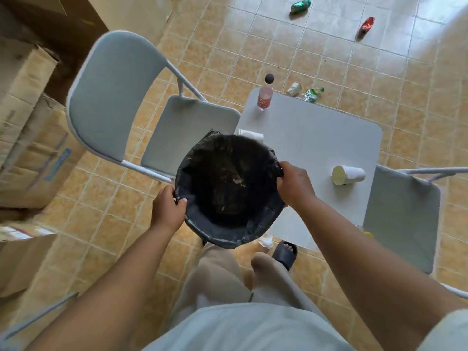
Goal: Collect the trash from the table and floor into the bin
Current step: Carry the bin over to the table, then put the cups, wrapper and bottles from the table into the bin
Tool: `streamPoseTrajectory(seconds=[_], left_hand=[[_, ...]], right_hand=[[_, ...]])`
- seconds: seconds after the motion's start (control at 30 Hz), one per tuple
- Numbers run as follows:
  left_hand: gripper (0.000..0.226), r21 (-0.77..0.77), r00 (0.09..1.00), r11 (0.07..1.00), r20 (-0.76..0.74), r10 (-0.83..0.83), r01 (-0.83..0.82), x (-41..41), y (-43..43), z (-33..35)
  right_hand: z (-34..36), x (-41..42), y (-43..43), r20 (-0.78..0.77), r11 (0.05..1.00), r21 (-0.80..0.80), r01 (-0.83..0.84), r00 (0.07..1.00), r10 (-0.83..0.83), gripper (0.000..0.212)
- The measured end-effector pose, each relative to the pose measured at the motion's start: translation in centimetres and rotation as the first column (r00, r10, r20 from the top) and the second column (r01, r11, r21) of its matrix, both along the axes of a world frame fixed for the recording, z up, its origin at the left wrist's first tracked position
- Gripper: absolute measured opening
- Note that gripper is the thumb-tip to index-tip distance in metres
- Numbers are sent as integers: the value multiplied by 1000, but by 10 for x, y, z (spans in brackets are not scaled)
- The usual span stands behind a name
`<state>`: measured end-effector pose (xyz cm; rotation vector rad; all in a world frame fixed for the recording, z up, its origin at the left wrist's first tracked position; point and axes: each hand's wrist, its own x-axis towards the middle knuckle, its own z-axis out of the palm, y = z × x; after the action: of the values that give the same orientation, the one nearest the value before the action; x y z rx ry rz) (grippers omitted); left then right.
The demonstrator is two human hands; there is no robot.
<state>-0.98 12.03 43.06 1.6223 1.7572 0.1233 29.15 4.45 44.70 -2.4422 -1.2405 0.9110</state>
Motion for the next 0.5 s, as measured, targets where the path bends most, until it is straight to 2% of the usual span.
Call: streamPoseTrajectory(seconds=[0.17, 0.2, 0.27, 0.37, 0.5], left_hand=[[14, -25, 1000, 1000, 9, 17, -17, 4, -8, -7], [18, -8, 1000, 1000, -9, 14, -14, 4, -9, -7], [41, 64, 997, 997, -70, -34, 39, 6, -8, -9], [76, 216, 959, 940, -167, -231, 264, 9, -6, -9], [88, 264, 807, 773, -332, -488, 576, 19, 9, -12]], right_hand=[[-2, 7, -4, 1, 1000, 7, -17, 1000, 17, 29], [-3, 8, -4, 0, 1000, 5, -21, 1000, 21, 30], [-4, 8, -4, 4, 999, -3, -35, 999, 35, 31], [-8, 9, -3, 18, 998, -14, -55, 998, 55, 30], [-14, 13, -4, 55, 998, -24, -61, 997, 63, 24]])
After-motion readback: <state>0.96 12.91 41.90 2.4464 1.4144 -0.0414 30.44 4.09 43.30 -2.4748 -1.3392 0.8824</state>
